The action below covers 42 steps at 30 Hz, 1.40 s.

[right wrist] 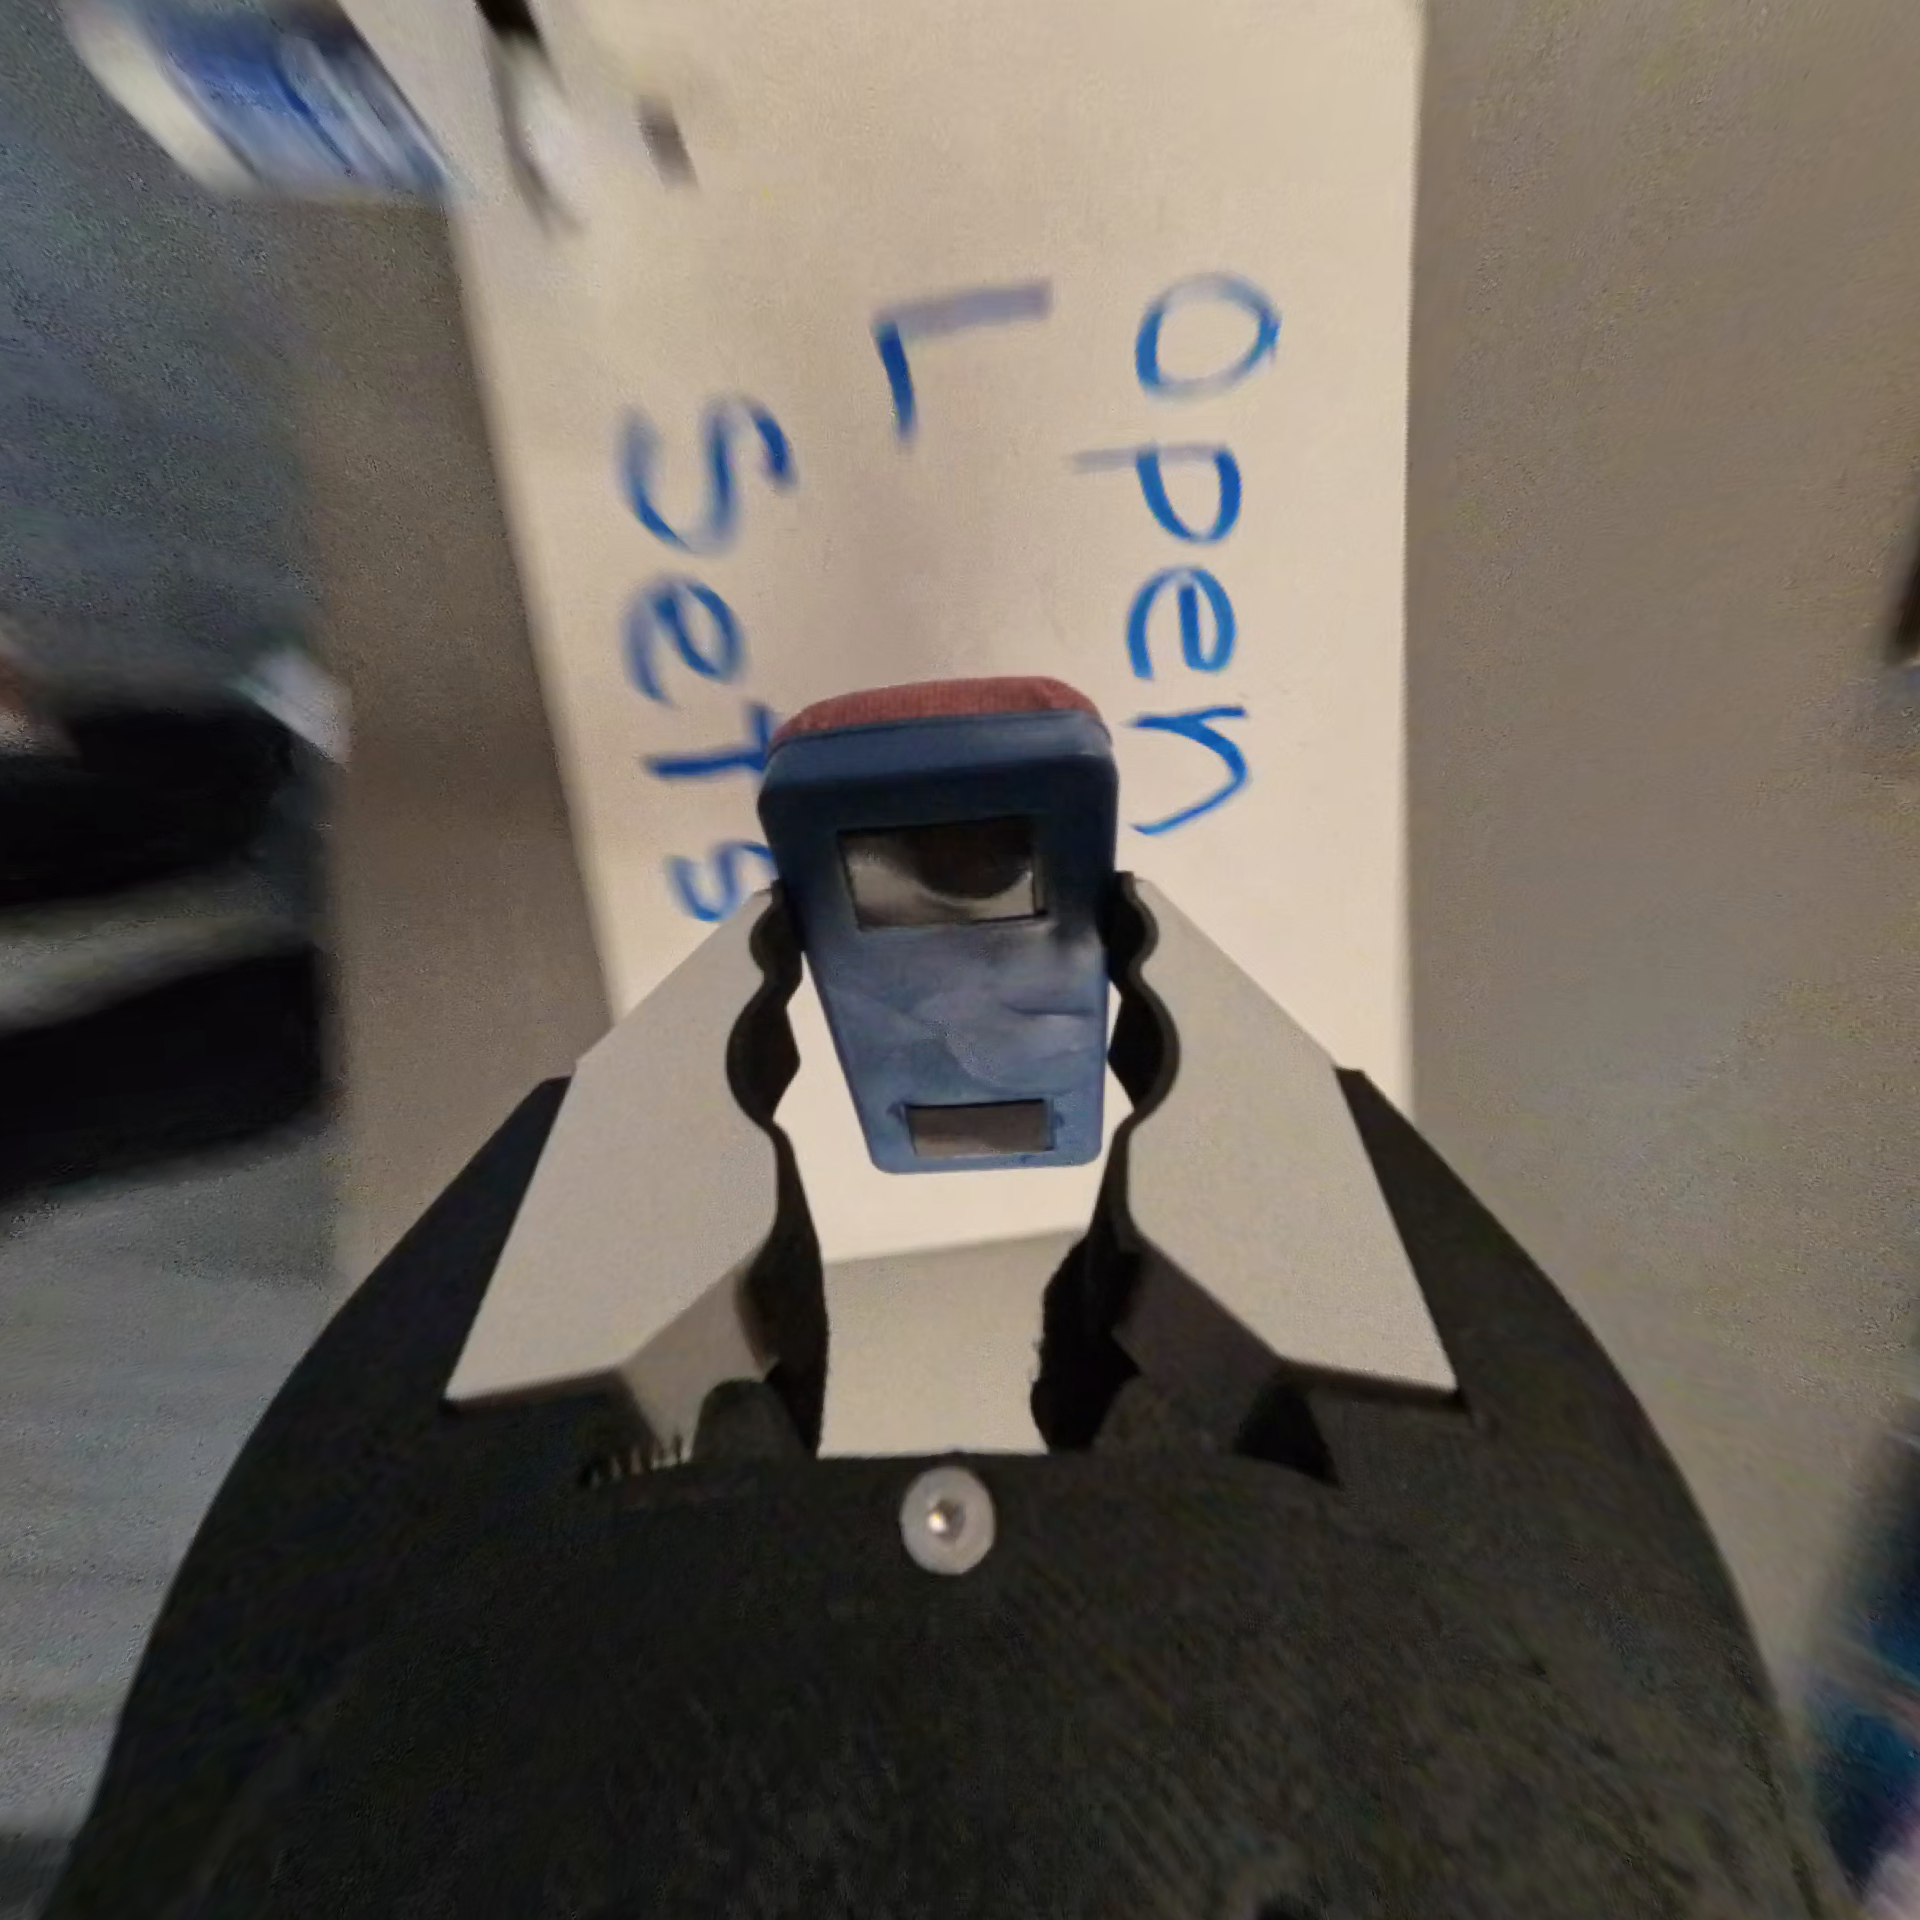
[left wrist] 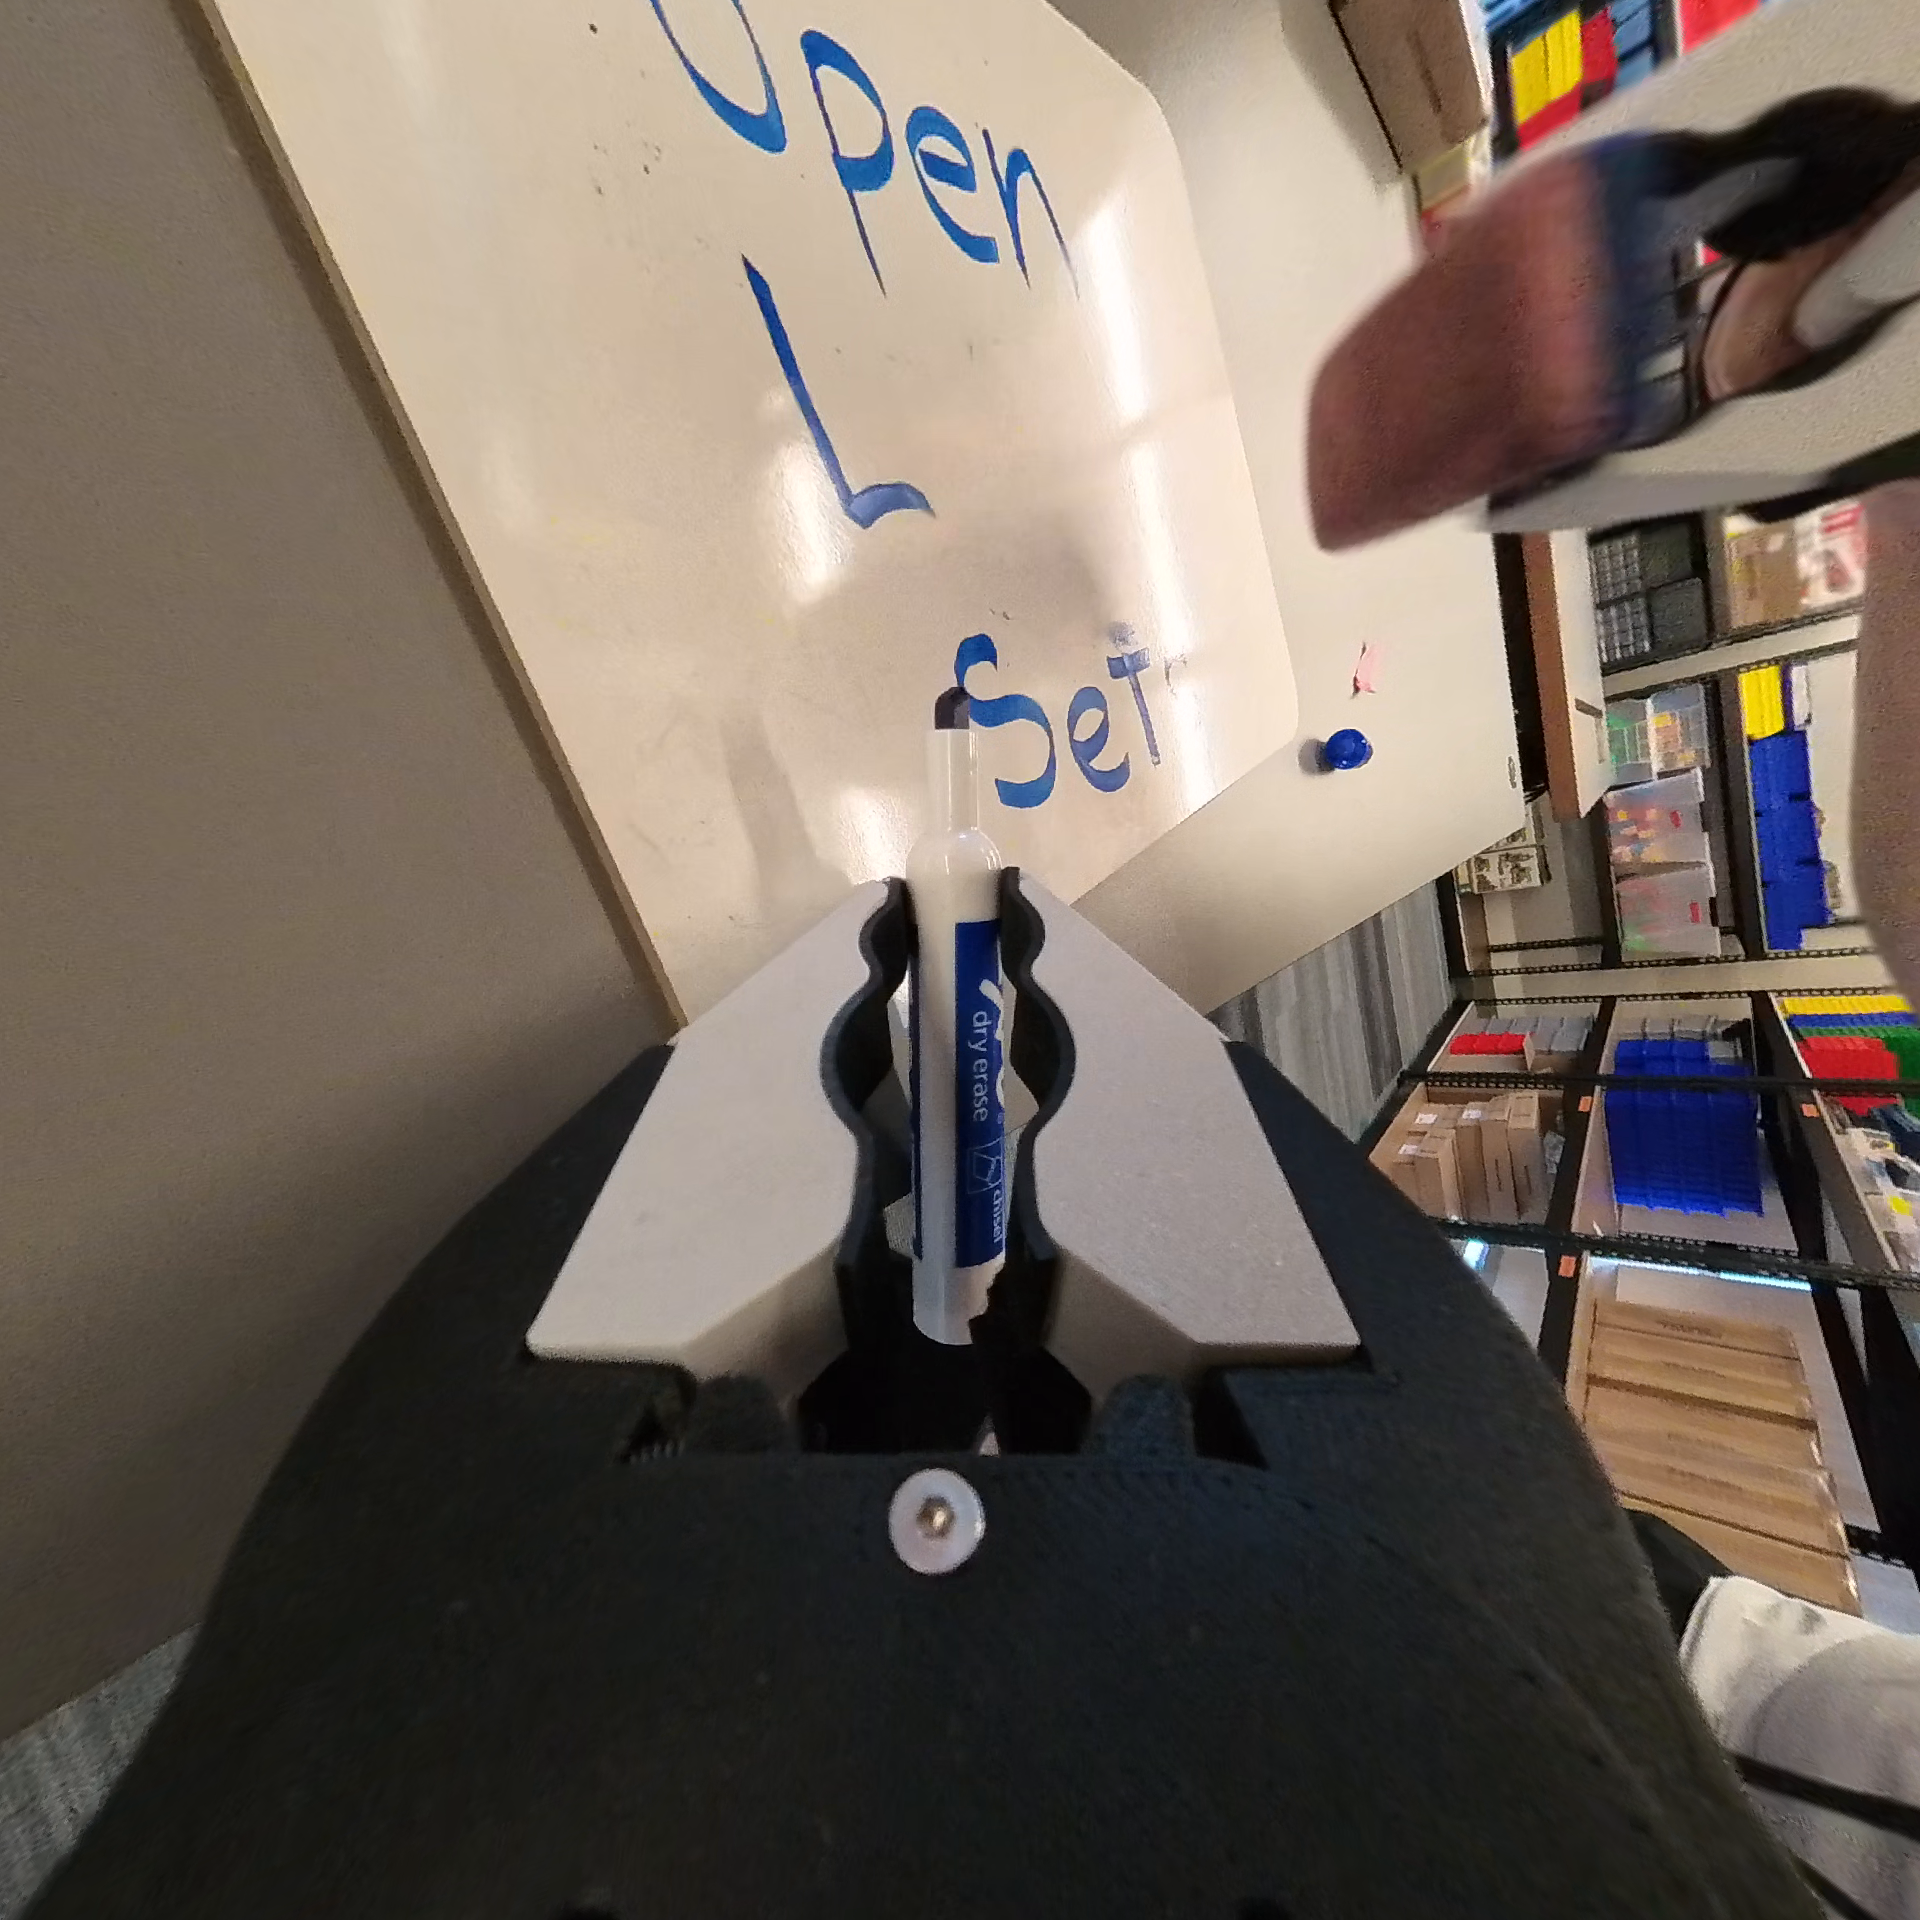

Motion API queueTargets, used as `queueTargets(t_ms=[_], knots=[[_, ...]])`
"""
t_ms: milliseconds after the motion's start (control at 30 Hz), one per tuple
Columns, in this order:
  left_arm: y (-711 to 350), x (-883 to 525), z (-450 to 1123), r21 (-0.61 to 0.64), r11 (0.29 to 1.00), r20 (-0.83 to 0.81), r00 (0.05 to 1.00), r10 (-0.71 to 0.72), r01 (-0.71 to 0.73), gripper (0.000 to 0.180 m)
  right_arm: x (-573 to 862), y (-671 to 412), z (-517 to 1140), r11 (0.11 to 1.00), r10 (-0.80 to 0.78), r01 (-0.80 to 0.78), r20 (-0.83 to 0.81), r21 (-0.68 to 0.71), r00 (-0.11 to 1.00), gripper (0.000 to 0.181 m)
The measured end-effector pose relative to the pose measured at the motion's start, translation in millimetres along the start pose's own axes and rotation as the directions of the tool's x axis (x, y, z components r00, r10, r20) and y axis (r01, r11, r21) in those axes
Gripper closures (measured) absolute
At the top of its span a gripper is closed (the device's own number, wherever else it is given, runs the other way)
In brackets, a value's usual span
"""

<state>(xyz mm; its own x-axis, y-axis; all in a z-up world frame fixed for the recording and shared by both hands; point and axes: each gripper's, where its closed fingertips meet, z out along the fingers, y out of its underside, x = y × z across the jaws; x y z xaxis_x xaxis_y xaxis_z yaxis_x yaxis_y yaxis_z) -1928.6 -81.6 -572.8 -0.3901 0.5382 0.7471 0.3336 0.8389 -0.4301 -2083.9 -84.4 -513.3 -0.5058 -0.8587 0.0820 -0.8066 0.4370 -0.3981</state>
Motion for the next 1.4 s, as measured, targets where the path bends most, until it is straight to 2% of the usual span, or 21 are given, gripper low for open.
queueTargets(t_ms=[33, 67, 100, 167, 233, 267, 467, 533, 567, 633, 667, 733, 800, 867, 967, 1100, 1400], knots=[[0, 0, 0, 0.002, 1.0, -0.003, 1.0, -0.003, 0.003, 0.164, -9, -9, -23, 0.98, 0.072, -0.094, 0.124, 0.176, 0.99, 0.122], [0, 0, 0, 0.004, 1.0, -0.007, 1.0, -0.004, 0.004, 0.164, -16, -20, -51, 0.918, 0.1, -0.182, 0.24, 0.351, 0.966, 0.122], [0, 0, 0, 0.006, 1.0, -0.01, 1.0, -0.005, 0.005, 0.164, -23, -29, -84, 0.825, 0.098, -0.281, 0.365, 0.49, 0.926, 0.122], [0, 0, 0, 0.005, 1.0, -0.016, 1.0, -0.007, 0.007, 0.164, -32, -41, -149, 0.597, 0.002, -0.435, 0.541, 0.674, 0.841, 0.123], [0, 0, 0, 0.004, 1.0, -0.02, 1.0, -0.008, 0.008, 0.164, -41, -44, -197, 0.398, -0.144, -0.523, 0.615, 0.754, 0.775, 0.123], [0, 1, 0, 0.002, 1.0, -0.02, 1.0, -0.007, 0.007, 0.164, -41, -43, -207, 0.337, -0.176, -0.551, 0.626, 0.763, 0.759, 0.123], [-1, 2, 2, -0.007, 1.0, -0.024, 1.0, -0.001, 0.001, 0.164, -46, -38, -216, 0.257, -0.225, -0.596, 0.646, 0.761, 0.729, 0.123], [0, 2, 2, -0.008, 1.0, -0.025, 1.0, -0.001, 0.001, 0.164, -42, -37, -206, 0.287, -0.178, -0.594, 0.651, 0.752, 0.738, 0.123], [0, 2, 2, -0.009, 1.0, -0.025, 1.0, -0.001, 0.001, 0.164, -36, -37, -188, 0.349, -0.088, -0.59, 0.653, 0.728, 0.753, 0.123], [0, 2, 2, -0.01, 1.0, -0.025, 1.0, -0.003, 0.002, 0.164, -19, -28, -128, 0.603, 0.178, -0.536, 0.556, 0.591, 0.812, 0.123], [0, 2, 2, -0.013, 1.0, -0.025, 1.0, -0.001, 0.0, 0.164, -15, -23, -103, 0.727, 0.241, -0.475, 0.464, 0.495, 0.852, 0.123], [0, 2, 2, -0.018, 1.0, -0.024, 1.0, 0.001, -0.001, 0.164, -9, -20, -62, 0.898, 0.253, -0.326, 0.259, 0.296, 0.932, 0.122], [0, 2, 3, -0.021, 1.0, -0.021, 1.0, 0.004, -0.005, 0.164, -9, -12, -27, 0.985, 0.158, -0.164, 0.086, 0.058, 0.984, 0.122], [0, 3, 4, -0.023, 1.0, -0.023, 1.0, 0.008, -0.008, 0.164, -2, 3, -3, 0.99, 0.027, -0.037, -0.075, -0.133, 0.997, 0.122], [0, 4, 6, -0.023, 1.0, -0.029, 0.999, 0.012, -0.012, 0.164, -7, 18, 23, 0.965, -0.03, 0.009, -0.076, -0.262, 0.997, 0.122], [0, 4, 6, -0.025, 1.0, -0.026, 0.999, 0.018, -0.019, 0.164, -12, 7, 42, 0.96, 0.029, -0.037, -0.033, -0.276, 0.999, 0.122], [1, 4, 6, -0.03, 0.999, -0.027, 0.999, 0.018, -0.019, 0.164, -20, 1, 61, 0.891, -0.118, 0.117, 0.024, -0.438, 0.993, 0.122]])
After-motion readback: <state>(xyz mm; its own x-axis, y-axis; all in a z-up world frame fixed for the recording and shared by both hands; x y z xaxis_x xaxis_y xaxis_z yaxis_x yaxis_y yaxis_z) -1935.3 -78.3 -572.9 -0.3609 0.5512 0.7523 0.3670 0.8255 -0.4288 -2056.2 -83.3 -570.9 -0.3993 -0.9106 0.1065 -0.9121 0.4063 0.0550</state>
